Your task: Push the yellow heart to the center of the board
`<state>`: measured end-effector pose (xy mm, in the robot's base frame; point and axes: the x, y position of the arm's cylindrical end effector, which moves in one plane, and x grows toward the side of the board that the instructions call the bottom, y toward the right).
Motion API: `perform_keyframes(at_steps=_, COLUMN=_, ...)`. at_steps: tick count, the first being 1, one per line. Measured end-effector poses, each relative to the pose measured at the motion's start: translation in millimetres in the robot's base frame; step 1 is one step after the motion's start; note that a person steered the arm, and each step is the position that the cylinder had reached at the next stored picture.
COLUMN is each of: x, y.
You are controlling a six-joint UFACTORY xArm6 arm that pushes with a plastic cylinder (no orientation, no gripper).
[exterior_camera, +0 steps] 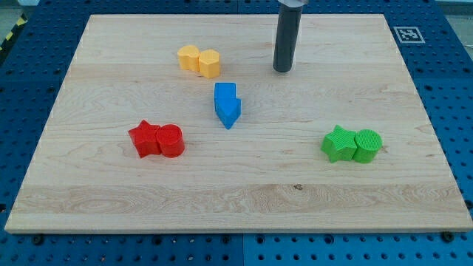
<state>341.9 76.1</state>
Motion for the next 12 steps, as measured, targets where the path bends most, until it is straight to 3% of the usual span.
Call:
perform_keyframes(at_steps=1, x=-38.4, y=-6.5)
perform_keyframes(at_steps=2, x=-57.6, y=-60.2)
perform_keyframes(at_steps=4, x=-14.6, y=-248.5)
perform_keyframes(at_steps=5, x=-14.6, y=-254.6)
perform_keyframes(at_steps=8, x=23.6, y=-211.7)
perform_keyframes(at_steps=10, x=48.3, y=-101.9)
perform_keyframes(at_steps=11, x=85.2, y=-73.1)
perform_keyframes(at_steps=12, x=86.9, y=-42.8)
